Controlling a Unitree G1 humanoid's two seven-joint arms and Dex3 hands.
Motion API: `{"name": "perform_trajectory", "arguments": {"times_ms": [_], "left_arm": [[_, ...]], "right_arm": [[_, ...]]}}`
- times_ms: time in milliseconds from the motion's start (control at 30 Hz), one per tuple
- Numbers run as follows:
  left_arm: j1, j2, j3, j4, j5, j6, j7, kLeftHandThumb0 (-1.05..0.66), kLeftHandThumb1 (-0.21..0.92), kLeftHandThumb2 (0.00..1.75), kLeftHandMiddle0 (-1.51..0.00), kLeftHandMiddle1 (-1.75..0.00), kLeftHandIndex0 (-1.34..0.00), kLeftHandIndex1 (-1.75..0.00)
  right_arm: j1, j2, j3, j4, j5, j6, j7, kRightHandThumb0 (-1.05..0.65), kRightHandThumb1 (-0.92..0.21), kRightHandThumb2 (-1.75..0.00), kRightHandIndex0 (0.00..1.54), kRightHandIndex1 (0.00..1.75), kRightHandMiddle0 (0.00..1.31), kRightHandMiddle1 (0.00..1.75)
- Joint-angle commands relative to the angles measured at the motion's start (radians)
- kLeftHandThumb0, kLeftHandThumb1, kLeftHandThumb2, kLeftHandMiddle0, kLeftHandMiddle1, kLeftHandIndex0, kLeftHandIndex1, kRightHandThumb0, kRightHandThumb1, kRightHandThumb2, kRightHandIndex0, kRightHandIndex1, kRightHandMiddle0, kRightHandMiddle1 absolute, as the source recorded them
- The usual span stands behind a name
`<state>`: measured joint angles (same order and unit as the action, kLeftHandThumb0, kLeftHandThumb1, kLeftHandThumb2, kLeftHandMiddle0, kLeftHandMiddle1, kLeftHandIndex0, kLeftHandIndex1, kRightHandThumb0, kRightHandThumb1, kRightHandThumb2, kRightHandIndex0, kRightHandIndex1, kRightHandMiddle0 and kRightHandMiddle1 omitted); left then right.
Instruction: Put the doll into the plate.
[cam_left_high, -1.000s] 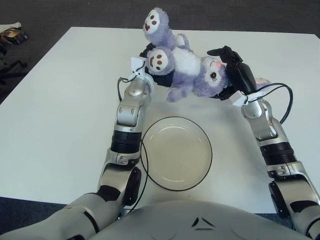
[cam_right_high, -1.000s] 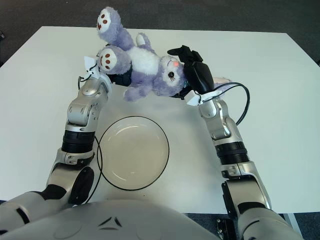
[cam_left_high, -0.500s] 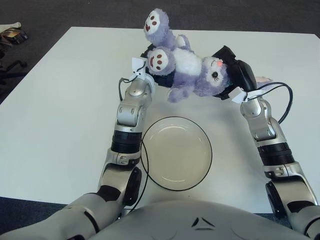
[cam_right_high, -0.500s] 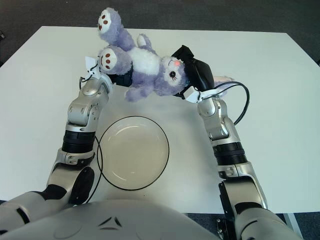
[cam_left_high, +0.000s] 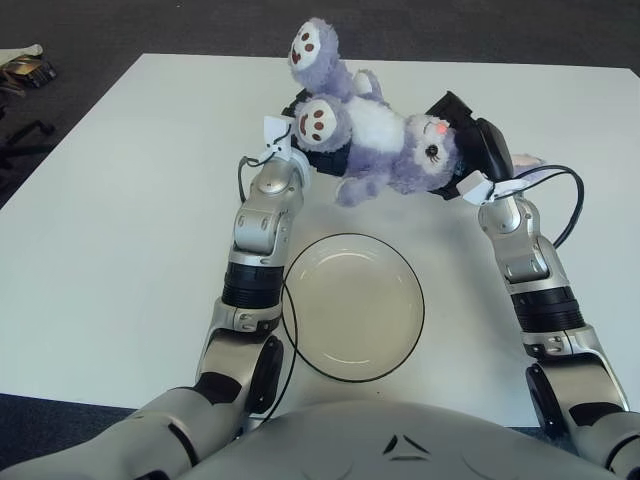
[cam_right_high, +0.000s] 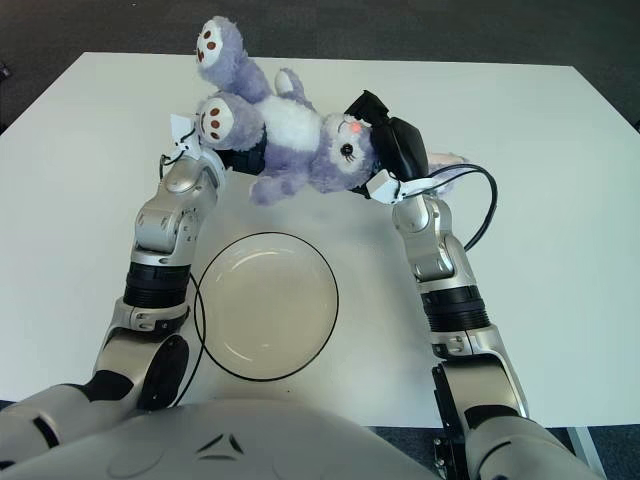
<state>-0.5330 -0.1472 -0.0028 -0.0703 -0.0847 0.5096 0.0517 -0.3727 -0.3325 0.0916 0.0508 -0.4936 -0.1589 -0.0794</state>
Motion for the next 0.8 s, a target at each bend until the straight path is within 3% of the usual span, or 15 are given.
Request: {"name": "perform_trajectory", "arguments": {"times_ms": [0,367,633,767], "left_arm": [[0.013,-0.004,-0.011,-0.013,-0.022,0.011,-0.022,0.0,0.02,1.66,-0.83,-1.74,-0.61,-1.75],[0.012,-0.002,-0.008,-0.008,-0.038,0.01,-0.03,0.0,0.04,1.61,-0.81,-1.69,-0.6,-1.75],[0.01,-0.003,0.001,0.0,-0.044,-0.003,-0.022,-0.01,0.06,1.48,-0.9,-1.34,-0.67,-1.75],[0.01,0.002,0.007,-0.003,-0.043,-0.012,-0.019,-0.01,0.08,1.47,-0.86,-1.41,-0.65,-1.75]], "right_arm": [[-0.002,0.003,-0.007,-0.021,0.004,0.007,-0.001,0.0,-0.01,-1.49,1.02,1.19,0.7,1.75],[0.002,0.008,-0.016,-0.028,0.034,0.021,0.017,0.0,0.02,-1.53,1.02,1.23,0.71,1.75],[0.01,0.014,-0.024,-0.041,0.068,0.033,0.038,0.0,0.03,-1.54,1.02,1.25,0.71,1.75],[0.014,0.018,-0.028,-0.051,0.081,0.043,0.052,0.0,0.03,-1.54,1.02,1.23,0.72,1.75]]}}
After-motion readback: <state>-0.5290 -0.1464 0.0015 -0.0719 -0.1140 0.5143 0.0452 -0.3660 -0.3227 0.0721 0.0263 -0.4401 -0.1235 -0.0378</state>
